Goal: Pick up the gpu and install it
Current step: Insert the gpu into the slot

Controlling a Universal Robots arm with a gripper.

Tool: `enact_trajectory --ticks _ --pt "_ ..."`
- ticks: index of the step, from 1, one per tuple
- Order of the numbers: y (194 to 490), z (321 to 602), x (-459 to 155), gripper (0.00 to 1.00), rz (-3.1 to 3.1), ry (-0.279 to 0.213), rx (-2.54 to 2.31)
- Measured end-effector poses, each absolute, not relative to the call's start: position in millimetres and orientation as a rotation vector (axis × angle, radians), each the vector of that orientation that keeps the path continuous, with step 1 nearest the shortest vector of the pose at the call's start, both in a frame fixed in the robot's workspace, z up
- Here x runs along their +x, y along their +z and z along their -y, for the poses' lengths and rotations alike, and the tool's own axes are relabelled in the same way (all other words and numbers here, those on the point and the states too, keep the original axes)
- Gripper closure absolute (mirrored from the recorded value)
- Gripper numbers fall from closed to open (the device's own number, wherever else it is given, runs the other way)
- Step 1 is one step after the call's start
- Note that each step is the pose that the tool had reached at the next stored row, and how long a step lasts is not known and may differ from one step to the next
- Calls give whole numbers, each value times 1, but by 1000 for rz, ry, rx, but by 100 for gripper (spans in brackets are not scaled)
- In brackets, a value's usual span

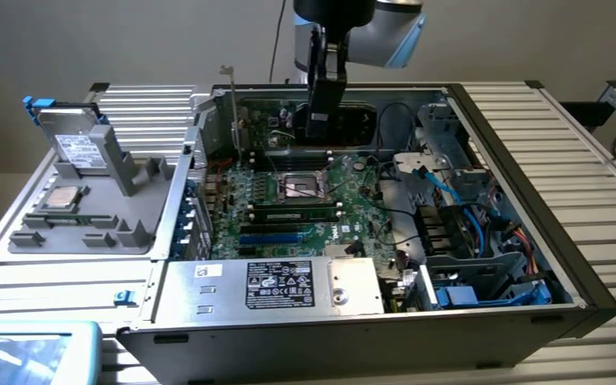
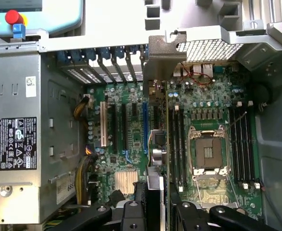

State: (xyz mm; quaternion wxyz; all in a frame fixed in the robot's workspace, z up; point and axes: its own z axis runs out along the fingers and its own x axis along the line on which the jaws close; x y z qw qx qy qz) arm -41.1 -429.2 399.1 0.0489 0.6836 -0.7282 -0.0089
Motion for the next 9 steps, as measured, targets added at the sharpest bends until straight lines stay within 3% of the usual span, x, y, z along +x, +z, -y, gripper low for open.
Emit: enact_trajectory --ticks 9 --pt "392 426 -51 71 2212 -3 2085"
